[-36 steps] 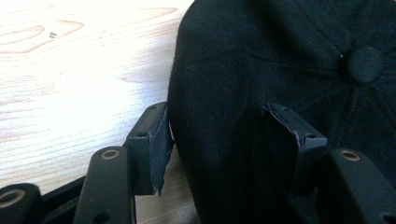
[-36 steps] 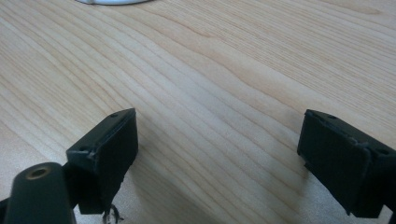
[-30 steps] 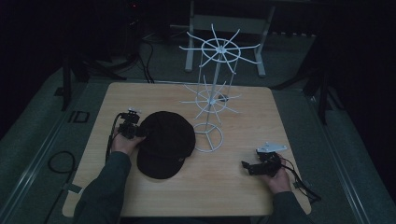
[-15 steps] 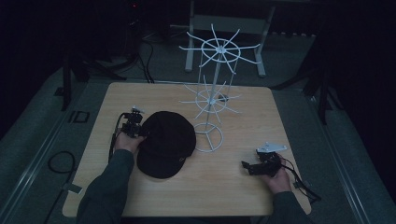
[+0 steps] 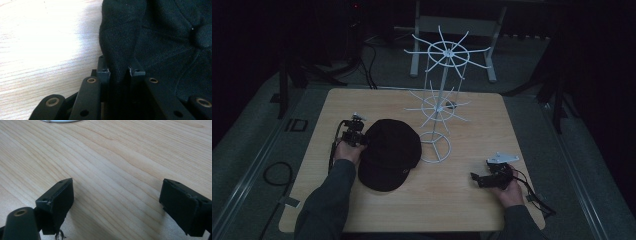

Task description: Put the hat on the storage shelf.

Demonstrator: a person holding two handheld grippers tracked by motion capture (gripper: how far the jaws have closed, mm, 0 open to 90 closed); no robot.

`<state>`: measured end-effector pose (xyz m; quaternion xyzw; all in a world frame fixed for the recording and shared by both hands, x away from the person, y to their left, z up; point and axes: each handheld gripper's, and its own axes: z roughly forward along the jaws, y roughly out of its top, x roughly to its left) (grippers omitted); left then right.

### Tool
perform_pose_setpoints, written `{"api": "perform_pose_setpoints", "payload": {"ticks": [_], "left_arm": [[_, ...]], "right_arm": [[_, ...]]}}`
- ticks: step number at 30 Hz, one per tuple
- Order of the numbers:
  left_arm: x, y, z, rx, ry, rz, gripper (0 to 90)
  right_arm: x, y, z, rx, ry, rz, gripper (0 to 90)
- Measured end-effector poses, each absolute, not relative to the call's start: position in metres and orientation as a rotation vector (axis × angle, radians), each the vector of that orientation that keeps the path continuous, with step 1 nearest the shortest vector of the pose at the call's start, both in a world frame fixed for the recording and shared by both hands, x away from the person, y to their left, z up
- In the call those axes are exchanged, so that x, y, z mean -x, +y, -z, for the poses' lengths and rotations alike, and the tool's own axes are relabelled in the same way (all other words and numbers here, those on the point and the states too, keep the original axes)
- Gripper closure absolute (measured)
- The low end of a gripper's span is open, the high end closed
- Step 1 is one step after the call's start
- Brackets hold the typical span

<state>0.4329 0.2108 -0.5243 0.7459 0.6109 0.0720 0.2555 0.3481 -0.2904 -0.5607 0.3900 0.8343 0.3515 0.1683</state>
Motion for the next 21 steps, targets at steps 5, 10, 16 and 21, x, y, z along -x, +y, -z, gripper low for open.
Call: {"api": "perform_pose_setpoints", "payload": {"ticks": [5, 10, 16, 21], "left_arm": [[-0.429, 0.213, 0.521, -2.009, 1.635, -0.178, 78.0], [-0.424, 0.218, 0.515, -1.976, 1.608, -0.167, 78.2], [-0.418, 0.224, 0.502, -1.934, 1.576, -0.186, 78.1], [-0.413, 0.228, 0.494, -1.91, 1.552, -0.202, 78.0]], "right_arm": [[-0.348, -0.291, 0.561, -1.109, 2.373, -1.0, 12.2], [-0.348, -0.291, 0.561, -1.109, 2.373, -1.0, 12.2], [-0.348, -0.29, 0.561, -1.109, 2.373, -1.0, 12.2], [-0.348, -0.291, 0.561, -1.108, 2.373, -0.999, 12.2]]}}
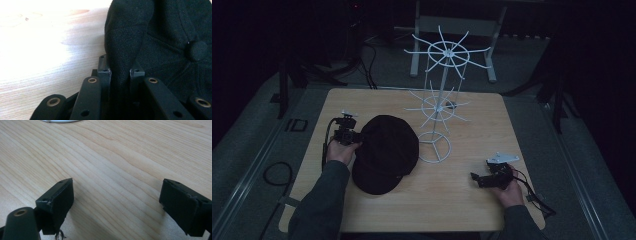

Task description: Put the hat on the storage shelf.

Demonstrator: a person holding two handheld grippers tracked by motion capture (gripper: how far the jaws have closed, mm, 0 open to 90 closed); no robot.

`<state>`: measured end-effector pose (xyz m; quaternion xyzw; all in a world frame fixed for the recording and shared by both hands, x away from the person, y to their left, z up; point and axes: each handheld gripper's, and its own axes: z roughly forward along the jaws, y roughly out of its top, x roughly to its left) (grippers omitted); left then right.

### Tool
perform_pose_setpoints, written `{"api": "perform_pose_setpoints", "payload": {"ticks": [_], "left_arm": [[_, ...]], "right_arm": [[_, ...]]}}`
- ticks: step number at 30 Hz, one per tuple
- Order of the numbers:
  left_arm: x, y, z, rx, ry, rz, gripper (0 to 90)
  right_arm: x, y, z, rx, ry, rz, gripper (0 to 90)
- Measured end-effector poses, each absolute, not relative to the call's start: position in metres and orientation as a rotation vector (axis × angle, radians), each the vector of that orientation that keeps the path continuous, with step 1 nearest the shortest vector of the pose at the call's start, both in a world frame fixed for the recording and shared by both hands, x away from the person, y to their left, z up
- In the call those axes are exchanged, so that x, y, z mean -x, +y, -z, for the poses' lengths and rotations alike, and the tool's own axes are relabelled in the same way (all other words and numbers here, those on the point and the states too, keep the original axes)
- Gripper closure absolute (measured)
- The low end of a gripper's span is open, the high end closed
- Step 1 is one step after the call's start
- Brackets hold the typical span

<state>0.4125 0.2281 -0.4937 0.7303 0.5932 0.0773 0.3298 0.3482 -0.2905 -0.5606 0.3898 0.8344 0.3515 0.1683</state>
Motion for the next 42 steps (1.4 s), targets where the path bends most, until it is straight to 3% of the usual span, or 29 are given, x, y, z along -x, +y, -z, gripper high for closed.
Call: {"api": "perform_pose_setpoints", "payload": {"ticks": [42], "left_arm": [[-0.383, 0.244, 0.444, -1.77, 1.389, -0.235, 77.2]], "right_arm": [[-0.348, -0.291, 0.561, -1.109, 2.373, -0.999, 12.2]]}}
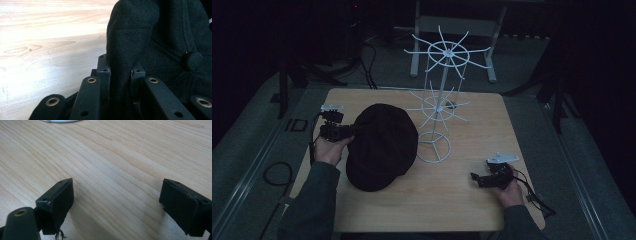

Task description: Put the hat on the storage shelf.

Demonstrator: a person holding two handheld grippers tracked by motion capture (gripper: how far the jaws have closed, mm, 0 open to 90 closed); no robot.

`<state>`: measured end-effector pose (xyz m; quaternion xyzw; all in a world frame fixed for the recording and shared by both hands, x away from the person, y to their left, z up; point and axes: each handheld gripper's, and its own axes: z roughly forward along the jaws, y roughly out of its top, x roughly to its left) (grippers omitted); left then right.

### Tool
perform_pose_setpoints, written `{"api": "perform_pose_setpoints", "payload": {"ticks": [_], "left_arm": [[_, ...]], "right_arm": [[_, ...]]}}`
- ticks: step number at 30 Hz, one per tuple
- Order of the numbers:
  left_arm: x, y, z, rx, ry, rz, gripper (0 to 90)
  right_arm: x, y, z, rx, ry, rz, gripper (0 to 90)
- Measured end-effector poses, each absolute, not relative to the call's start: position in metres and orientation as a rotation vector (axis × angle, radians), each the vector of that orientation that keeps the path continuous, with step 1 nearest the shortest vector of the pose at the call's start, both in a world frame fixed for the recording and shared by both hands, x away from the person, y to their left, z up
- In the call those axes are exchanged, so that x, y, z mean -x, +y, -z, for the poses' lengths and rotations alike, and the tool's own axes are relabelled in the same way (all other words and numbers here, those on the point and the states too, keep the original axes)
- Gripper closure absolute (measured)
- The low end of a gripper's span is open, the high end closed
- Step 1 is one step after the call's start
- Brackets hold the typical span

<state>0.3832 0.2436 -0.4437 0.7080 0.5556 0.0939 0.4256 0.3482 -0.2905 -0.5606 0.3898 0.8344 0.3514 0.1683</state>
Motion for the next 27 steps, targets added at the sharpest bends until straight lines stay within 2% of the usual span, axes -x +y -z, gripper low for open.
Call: {"api": "perform_pose_setpoints", "payload": {"ticks": [27], "left_arm": [[-0.37, 0.253, 0.423, -1.7, 1.292, -0.26, 77.0]], "right_arm": [[-0.348, -0.29, 0.561, -1.109, 2.372, -1.0, 12.2]]}}
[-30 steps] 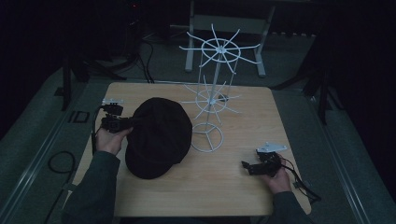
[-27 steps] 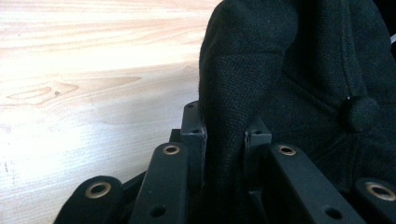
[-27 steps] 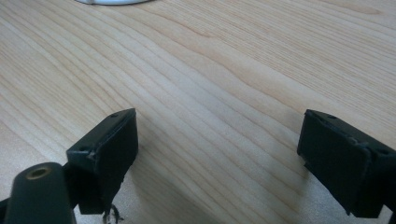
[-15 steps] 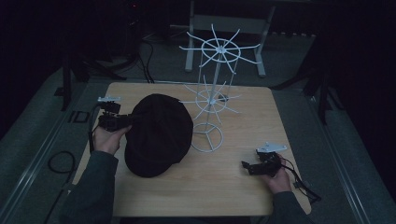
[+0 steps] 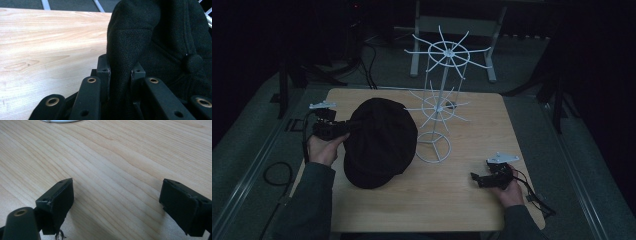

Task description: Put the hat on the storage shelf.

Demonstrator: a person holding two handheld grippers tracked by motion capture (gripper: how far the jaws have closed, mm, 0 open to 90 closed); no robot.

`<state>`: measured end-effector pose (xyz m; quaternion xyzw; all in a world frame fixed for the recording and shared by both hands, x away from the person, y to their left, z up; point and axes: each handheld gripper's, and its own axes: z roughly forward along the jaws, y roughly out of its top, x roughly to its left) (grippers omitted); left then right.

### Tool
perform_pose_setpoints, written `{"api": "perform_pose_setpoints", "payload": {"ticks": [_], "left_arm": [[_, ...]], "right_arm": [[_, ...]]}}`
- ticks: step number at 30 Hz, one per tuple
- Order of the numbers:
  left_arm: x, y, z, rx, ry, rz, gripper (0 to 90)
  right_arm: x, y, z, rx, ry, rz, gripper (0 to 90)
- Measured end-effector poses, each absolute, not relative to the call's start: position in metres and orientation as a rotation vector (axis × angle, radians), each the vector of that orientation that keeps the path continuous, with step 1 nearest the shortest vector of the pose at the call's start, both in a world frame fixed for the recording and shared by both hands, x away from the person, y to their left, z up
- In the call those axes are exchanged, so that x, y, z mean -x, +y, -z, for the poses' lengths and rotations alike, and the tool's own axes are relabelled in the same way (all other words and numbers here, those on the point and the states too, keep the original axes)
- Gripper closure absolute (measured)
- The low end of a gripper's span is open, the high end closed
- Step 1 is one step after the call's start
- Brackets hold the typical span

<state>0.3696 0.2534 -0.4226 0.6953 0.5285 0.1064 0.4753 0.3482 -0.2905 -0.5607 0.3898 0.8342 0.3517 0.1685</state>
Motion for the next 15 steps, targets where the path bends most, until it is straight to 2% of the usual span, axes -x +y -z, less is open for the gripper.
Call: {"api": "perform_pose_setpoints", "payload": {"ticks": [15], "left_arm": [[-0.364, 0.265, 0.416, -1.671, 1.294, -0.285, 76.8]], "right_arm": [[-0.348, -0.29, 0.561, -1.109, 2.373, -1.0, 12.2]]}}
